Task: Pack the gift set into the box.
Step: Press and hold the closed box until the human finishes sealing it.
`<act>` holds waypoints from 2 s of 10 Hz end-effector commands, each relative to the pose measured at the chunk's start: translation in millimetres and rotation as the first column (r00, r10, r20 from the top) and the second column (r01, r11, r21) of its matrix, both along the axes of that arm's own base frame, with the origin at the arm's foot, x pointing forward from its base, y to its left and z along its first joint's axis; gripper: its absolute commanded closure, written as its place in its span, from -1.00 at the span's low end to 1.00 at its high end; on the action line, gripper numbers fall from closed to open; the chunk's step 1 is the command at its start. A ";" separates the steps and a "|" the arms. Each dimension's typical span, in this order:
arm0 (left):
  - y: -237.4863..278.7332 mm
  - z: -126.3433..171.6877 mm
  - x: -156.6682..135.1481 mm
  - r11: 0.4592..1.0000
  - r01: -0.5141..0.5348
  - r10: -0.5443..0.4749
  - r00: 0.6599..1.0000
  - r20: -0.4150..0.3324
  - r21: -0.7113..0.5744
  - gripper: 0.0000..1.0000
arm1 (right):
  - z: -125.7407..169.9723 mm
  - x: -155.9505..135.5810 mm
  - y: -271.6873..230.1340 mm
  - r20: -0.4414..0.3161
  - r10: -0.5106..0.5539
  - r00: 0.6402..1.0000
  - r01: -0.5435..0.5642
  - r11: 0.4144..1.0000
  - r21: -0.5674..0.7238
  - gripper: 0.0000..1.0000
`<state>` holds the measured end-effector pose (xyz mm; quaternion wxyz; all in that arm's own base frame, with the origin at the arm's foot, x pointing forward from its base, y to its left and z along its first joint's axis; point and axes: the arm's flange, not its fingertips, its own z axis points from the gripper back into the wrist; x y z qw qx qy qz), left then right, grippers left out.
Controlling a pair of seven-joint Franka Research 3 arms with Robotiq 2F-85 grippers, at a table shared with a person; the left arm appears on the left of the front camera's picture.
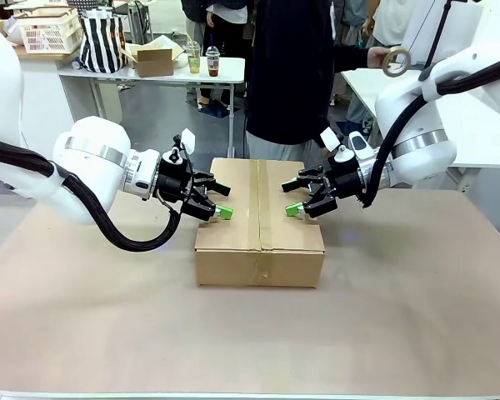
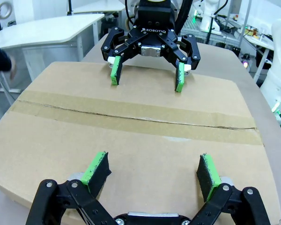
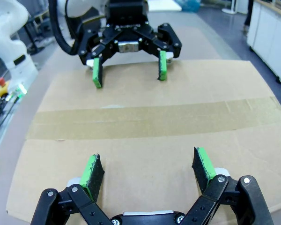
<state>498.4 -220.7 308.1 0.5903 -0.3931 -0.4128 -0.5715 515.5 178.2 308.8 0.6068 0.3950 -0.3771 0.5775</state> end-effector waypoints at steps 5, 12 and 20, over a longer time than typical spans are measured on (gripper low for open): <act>0.8 -3.8 -1.3 1.000 0.006 -0.006 1.000 0.010 0.002 -1.00 | -2.5 -0.6 -0.2 0.000 -0.004 1.000 0.004 1.000 -0.009 -1.00; 0.8 -3.8 -1.3 1.000 0.006 -0.006 1.000 0.010 0.002 -1.00 | -2.5 -0.6 -0.2 0.000 -0.004 1.000 0.004 1.000 -0.009 -1.00; 0.8 -3.8 -1.3 1.000 0.006 -0.006 1.000 0.010 0.002 -1.00 | -2.5 -0.6 -0.2 0.000 -0.004 1.000 0.004 1.000 -0.009 -1.00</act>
